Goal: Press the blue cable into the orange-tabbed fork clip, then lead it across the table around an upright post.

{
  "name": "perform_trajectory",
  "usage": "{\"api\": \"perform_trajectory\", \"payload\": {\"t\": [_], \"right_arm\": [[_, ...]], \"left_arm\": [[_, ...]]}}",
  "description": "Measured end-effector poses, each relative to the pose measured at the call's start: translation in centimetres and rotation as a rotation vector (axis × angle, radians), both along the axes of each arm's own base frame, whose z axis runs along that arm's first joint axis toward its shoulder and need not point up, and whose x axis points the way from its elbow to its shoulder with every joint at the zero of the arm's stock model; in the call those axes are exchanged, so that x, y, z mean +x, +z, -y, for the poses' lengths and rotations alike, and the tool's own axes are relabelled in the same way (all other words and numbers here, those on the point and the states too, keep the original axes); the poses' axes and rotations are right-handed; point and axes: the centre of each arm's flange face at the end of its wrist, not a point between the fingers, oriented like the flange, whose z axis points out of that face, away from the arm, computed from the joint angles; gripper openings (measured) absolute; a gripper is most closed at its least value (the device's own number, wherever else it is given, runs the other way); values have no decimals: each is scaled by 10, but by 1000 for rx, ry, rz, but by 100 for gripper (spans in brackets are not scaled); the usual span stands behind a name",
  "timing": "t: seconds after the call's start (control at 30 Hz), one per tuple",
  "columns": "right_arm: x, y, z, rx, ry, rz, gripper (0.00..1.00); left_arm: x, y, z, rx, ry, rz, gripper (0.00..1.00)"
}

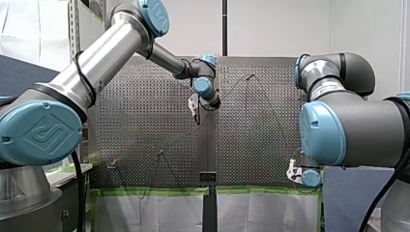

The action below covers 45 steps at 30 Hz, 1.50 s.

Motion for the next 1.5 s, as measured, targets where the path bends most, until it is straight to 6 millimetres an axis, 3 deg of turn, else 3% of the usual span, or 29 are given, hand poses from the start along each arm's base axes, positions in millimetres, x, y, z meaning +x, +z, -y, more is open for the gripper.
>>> {"api": "perform_trajectory", "payload": {"t": [1.5], "right_arm": [[0, 0, 0, 0, 0, 0, 0]], "left_arm": [[0, 0, 0, 0, 0, 0, 100]]}}
